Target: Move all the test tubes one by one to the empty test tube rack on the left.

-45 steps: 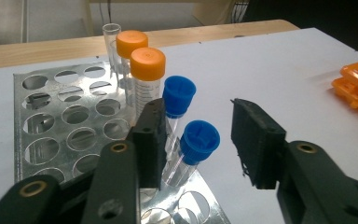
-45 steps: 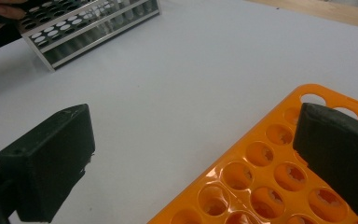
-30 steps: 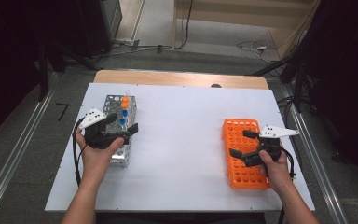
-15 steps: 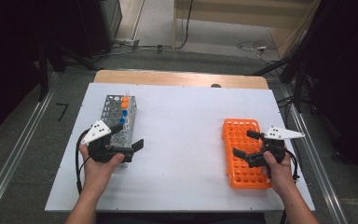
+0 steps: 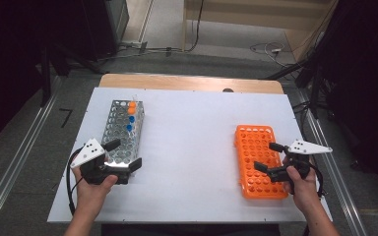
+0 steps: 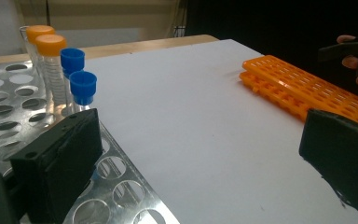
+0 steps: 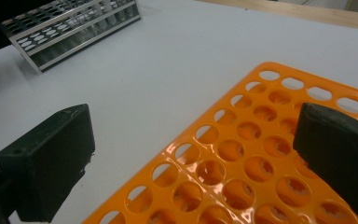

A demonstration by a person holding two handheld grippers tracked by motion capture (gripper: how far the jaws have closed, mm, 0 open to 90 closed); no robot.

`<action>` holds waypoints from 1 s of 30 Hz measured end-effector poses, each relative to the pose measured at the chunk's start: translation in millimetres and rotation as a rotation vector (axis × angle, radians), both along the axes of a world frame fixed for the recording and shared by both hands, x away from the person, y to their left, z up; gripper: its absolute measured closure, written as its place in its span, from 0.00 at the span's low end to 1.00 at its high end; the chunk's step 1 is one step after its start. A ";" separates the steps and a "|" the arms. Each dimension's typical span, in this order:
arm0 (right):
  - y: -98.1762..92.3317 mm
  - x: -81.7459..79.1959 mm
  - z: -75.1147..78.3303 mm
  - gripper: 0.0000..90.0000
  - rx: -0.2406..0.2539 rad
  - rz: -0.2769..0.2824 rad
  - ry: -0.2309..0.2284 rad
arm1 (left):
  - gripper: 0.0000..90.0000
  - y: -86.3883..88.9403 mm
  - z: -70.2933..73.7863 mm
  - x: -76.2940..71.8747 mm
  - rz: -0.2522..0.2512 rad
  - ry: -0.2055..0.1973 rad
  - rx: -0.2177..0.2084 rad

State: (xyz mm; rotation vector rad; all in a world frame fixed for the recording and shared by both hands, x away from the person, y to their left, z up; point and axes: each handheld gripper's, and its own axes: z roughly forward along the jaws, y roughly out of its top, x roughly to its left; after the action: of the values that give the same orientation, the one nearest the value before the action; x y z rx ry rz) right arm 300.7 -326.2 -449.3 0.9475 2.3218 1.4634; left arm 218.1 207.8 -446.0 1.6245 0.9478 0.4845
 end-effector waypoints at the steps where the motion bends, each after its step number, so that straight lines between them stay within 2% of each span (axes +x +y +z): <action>1: -3.0 -1.7 0.0 0.00 0.000 -0.005 -0.004 | 0.00 1.2 -0.2 -1.9 -0.001 -0.002 -0.001; 11: -24.3 -19.6 -4.8 0.00 0.003 -0.055 -0.027 | 0.00 16.0 -4.3 -14.2 0.000 -0.028 -0.040; 14: -33.5 -25.7 -8.3 0.00 0.009 -0.074 -0.020 | 0.00 18.2 -5.8 -16.2 -0.004 -0.043 -0.049; 19: -44.2 -20.5 -13.7 0.00 0.025 -0.106 -0.019 | 0.00 19.6 -9.6 -15.2 0.000 -0.043 -0.068; 30: -44.5 -18.5 -17.9 0.00 0.023 -0.126 -0.032 | 0.00 14.6 -10.9 -13.7 -0.012 -0.050 -0.043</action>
State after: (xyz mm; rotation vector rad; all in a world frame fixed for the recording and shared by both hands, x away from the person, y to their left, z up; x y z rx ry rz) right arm 282.2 -370.7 -467.2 1.0476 2.1845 1.4477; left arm 204.4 222.4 -456.9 1.5716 0.9050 0.4903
